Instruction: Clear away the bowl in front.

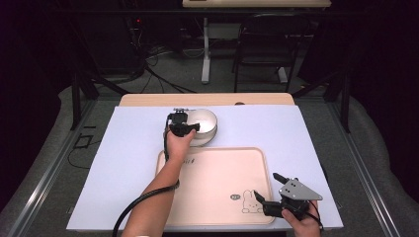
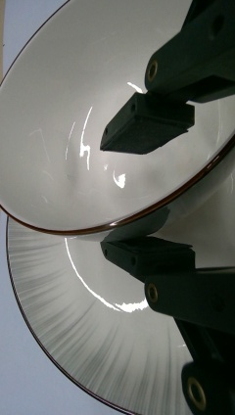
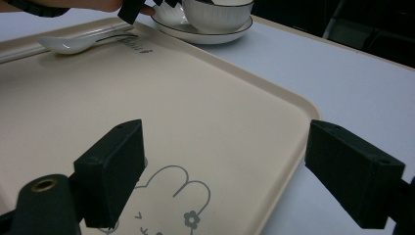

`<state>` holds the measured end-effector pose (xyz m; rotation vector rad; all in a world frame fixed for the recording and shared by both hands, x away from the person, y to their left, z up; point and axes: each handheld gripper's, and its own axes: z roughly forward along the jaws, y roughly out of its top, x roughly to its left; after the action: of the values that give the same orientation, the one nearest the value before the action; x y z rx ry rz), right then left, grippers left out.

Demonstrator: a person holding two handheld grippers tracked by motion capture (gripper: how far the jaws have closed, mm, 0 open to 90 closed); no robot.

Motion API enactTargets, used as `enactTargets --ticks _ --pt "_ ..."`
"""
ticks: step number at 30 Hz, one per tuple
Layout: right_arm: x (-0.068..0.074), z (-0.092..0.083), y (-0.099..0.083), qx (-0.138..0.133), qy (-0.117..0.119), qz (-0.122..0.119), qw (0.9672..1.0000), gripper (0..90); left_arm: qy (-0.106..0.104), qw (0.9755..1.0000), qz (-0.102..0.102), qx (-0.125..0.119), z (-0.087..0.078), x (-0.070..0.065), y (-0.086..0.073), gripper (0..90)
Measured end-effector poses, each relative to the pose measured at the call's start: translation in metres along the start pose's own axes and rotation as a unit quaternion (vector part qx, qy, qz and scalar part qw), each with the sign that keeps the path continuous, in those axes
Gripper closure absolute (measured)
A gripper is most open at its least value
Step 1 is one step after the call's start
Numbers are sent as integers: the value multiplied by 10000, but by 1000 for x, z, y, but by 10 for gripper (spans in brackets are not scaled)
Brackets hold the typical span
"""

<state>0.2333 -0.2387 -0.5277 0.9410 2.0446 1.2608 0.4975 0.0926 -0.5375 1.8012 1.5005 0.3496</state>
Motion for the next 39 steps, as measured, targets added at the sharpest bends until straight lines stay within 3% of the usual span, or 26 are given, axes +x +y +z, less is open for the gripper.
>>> enactTargets --ticks 5,21,26,31,39 --pt "0 0 0 -1 2 0 10000 146 -32 10000 -13 -48 0 3 0 553" --pt "0 0 0 -1 8 4 10000 146 242 9997 -87 -54 -1 3 5 784" --pt "0 0 0 2 7 11 10000 146 138 9997 -195 -63 -1 4 7 806" --pt "0 0 0 -1 14 8 10000 146 163 9997 -157 -21 -1 3 8 810" --pt "0 0 0 4 18 5 10000 146 -32 9989 -467 85 -4 7 12 811"
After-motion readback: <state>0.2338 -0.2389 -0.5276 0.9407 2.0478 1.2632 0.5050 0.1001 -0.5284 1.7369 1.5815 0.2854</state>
